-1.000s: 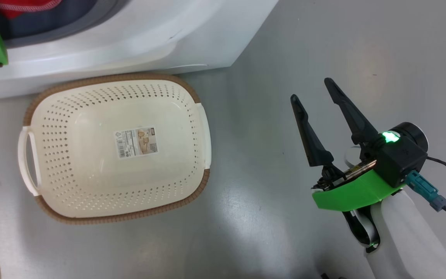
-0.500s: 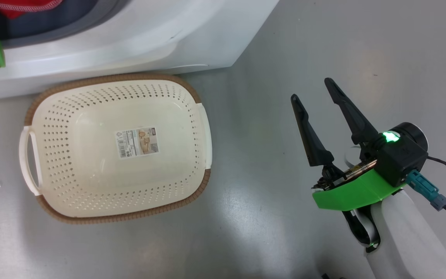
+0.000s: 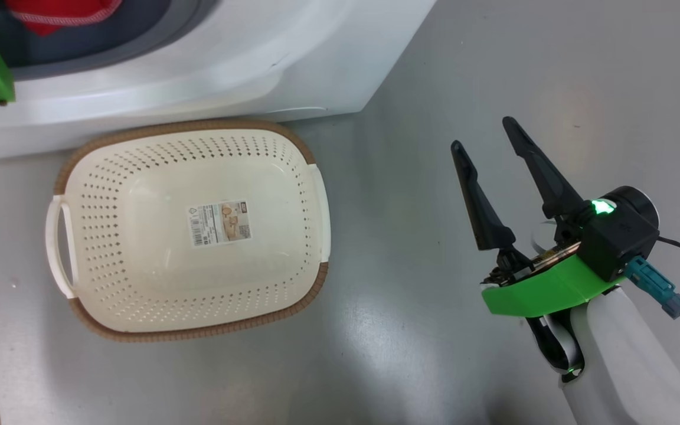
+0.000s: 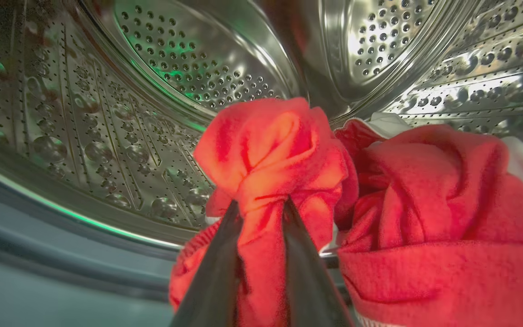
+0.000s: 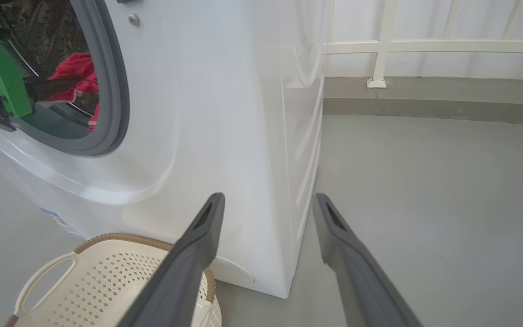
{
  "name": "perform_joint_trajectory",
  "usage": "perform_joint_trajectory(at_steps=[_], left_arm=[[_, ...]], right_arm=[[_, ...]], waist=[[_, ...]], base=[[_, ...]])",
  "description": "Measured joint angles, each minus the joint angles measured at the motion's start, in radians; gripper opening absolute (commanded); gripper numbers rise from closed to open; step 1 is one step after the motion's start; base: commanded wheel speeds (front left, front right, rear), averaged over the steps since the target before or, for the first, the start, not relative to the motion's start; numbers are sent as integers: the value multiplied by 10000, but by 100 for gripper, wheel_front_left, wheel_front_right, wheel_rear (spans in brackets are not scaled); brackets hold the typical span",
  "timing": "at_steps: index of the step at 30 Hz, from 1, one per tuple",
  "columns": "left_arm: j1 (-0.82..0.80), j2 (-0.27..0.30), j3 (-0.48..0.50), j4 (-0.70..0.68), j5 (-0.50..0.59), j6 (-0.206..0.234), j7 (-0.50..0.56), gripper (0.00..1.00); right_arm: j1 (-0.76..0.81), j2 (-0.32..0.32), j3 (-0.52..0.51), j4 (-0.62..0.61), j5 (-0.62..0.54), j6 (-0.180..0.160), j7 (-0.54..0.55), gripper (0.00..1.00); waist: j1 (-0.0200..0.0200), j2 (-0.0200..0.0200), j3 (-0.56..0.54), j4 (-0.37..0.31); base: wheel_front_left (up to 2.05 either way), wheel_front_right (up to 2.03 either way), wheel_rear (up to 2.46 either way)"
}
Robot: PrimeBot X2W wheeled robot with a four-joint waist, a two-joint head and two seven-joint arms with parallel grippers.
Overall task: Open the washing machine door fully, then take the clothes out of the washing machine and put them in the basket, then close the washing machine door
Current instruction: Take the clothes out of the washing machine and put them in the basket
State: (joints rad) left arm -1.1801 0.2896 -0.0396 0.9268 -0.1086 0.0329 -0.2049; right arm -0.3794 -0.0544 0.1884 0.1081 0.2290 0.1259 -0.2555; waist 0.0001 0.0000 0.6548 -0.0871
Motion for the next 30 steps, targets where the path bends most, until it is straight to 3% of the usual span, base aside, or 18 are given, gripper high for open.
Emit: perform_joint_trajectory(at_steps=[17, 30], left_arm=[[2776, -520, 499, -3956, -462, -69, -489, 0], [5240, -853, 849, -6155, -516, -69, -493, 0]], right_arm=[[171, -6, -102, 226, -105, 0, 0, 100], [733, -6, -61, 382, -107, 0, 0, 100]], waist=[[0, 0, -887, 368], [0, 0, -2036, 497]], base=[[0, 0, 0], [0, 0, 0]])
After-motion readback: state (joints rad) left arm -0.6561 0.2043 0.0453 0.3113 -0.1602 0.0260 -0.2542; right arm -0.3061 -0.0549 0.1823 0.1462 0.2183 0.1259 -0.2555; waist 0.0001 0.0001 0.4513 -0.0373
